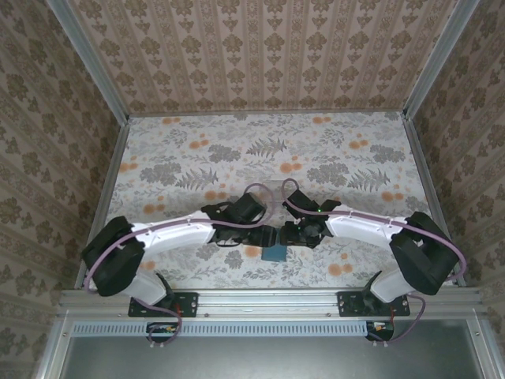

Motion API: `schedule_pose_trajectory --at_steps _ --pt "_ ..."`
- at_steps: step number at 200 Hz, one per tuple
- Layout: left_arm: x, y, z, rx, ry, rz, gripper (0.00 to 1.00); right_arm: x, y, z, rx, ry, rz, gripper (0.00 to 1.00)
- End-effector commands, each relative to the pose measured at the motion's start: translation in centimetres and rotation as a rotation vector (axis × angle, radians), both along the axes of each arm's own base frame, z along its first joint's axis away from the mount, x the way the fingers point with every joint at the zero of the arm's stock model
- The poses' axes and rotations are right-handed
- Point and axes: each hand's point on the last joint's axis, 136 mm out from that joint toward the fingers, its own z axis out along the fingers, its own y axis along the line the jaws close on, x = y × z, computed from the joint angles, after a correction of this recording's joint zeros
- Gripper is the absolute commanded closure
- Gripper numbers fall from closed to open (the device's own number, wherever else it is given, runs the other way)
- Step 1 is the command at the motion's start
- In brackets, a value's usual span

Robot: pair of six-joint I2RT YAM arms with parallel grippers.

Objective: Take the credit cards out of the card holder

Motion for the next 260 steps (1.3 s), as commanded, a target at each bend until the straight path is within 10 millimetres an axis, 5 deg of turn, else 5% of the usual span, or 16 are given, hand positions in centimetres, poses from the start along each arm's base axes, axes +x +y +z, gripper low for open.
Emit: schedule_pose_trajectory --at_steps 1,31,80,157,204,260 --pt "-0.2 0.3 -1.0 0.12 -0.003 -0.045 0.26 -0.2 -1.8 0.6 -0.038 -0.025 -0.062 0.51" --pt "-0.1 0.4 -2.3 0.179 0.019 -0.03 0.35 -0.2 -2.8 2.2 -0.021 -0.055 -0.095 0.51" --pt "0.7 1.6 -1.3 0.142 -0.028 0.054 0.56 -0.3 -2.7 2.5 -0.015 -0.049 -0.095 0.51" --pt "0.5 2.9 -2.2 -0.001 0.023 0.105 0.85 -0.3 -0.5 3.0 -0.019 -0.023 -0.041 0.51" --pt "0.1 3.1 -2.7 -0.16 0.068 0.152 0.94 -0.4 1.4 2.0 -0.087 -0.009 0.031 0.38" --pt "-0.4 4.3 -3.7 -0.237 0.102 0.184 0.96 0.0 3.6 0.9 -0.178 -0.019 0.09 0.12"
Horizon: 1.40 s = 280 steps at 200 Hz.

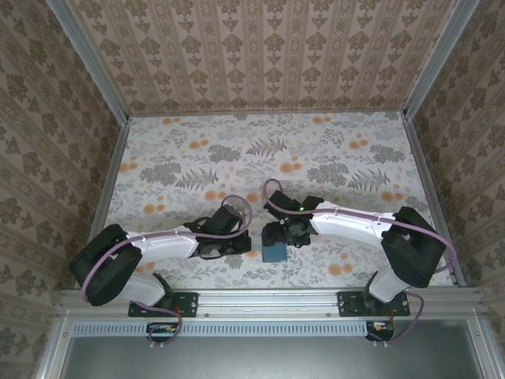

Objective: Take the credit cards out of the card holder

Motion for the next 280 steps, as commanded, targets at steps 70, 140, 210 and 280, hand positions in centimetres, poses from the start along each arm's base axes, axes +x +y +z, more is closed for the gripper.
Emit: schedule_pose_trajectory --at_steps 70,140,210,280 --pt "-0.2 0.3 0.0 -0.107 0.017 0.017 0.96 0.7 1.5 -2.4 -0.171 0.028 0.042 0.08" --pt "-0.2 1.0 -0.2 -0.099 0.021 0.024 0.97 0.7 1.0 -1.9 -0.22 0.015 0.032 0.18" --pt "-0.2 1.5 0.1 -0.085 0.013 0.035 0.97 0.7 0.3 0.1 -0.215 -0.022 0.034 0.19" --pt "0.0 1.8 0.3 -0.076 0.01 0.044 0.97 0.3 -0.9 1.7 -0.214 -0.053 0.039 0.25"
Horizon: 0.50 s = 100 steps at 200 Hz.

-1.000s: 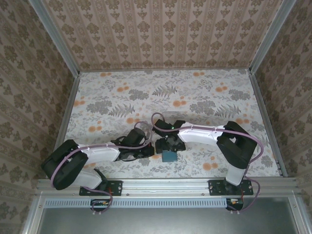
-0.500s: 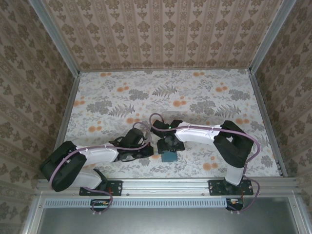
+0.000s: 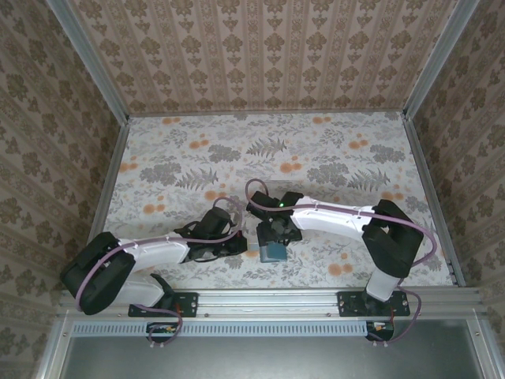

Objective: Take the credit cards out of the card holder

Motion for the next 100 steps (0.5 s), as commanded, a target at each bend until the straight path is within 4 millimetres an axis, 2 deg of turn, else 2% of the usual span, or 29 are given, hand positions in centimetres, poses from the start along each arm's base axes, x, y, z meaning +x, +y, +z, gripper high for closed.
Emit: schedule_pose_trajectory --at_steps 1,78,100 --pt "0.1 0.7 -0.1 0.024 -0.002 0.01 0.97 -0.6 -1.6 0.9 -0.048 -0.018 0.007 0.25" --pt "0.2 0.8 0.0 0.04 -0.001 0.01 0.97 -0.9 -2.5 1.8 -0.033 -0.033 0.019 0.27" --pt "0.2 0.9 0.1 0.047 -0.001 0.014 0.97 -0.9 -2.9 1.8 -0.03 -0.034 0.018 0.39"
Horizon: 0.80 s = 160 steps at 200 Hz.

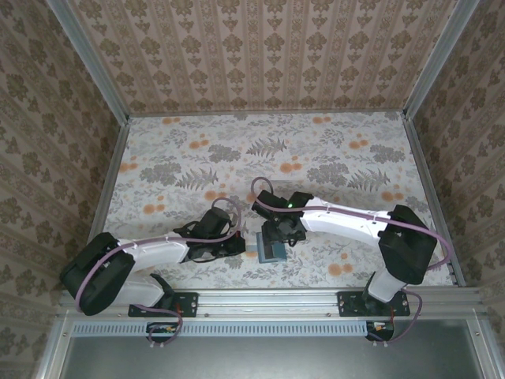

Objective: Take the credit cards out of the card holder

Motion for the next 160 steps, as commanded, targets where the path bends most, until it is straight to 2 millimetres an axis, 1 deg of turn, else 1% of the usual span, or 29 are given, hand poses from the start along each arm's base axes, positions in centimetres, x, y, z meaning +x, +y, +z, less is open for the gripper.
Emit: schedule_pose_trajectory --at_steps 1,9,32,51,61,92,108,123,140,160 --pt "0.5 0.3 0.5 0.021 -0.021 0.005 0.97 -0.4 -1.8 0.2 -0.046 -0.004 0.006 0.4" --pt "0.5 0.4 0.5 0.025 -0.021 0.007 0.97 -0.4 -2.0 0.3 -0.042 -0.006 0.006 0.47" --pt "0.6 0.8 0.7 0.046 -0.028 0.019 0.97 -0.4 -2.7 0.4 -0.022 -0.007 -0.007 0.54" --pt "0.8 1.0 1.0 0.062 -0.037 0.022 0.96 -0.5 -3.0 0.1 0.019 0.006 -0.018 0.64" --pt "0.8 1.1 1.1 0.069 -0.039 0.019 0.96 -0.6 -2.9 0.0 0.054 0.013 -0.019 0.69" --pt "1.1 0.7 1.8 0.067 -0.045 0.008 0.92 -0.8 -2.1 -0.5 0.155 0.044 -0.021 0.87" --pt "1.2 0.6 2.2 0.071 -0.049 0.002 0.91 -0.9 -1.7 -0.5 0.194 0.047 -0.025 0.94" --pt "1.4 0.5 2.9 0.078 -0.058 -0.001 0.87 -0.9 -1.5 -0.2 0.215 0.041 -0.031 0.98" --pt "1.7 0.4 4.1 0.084 -0.082 -0.01 0.83 -0.9 -1.5 0.1 0.229 0.03 -0.04 0.98" --pt "2.1 0.2 6.1 0.086 -0.12 -0.015 0.79 -1.0 -1.3 0.4 0.248 0.03 -0.042 0.98"
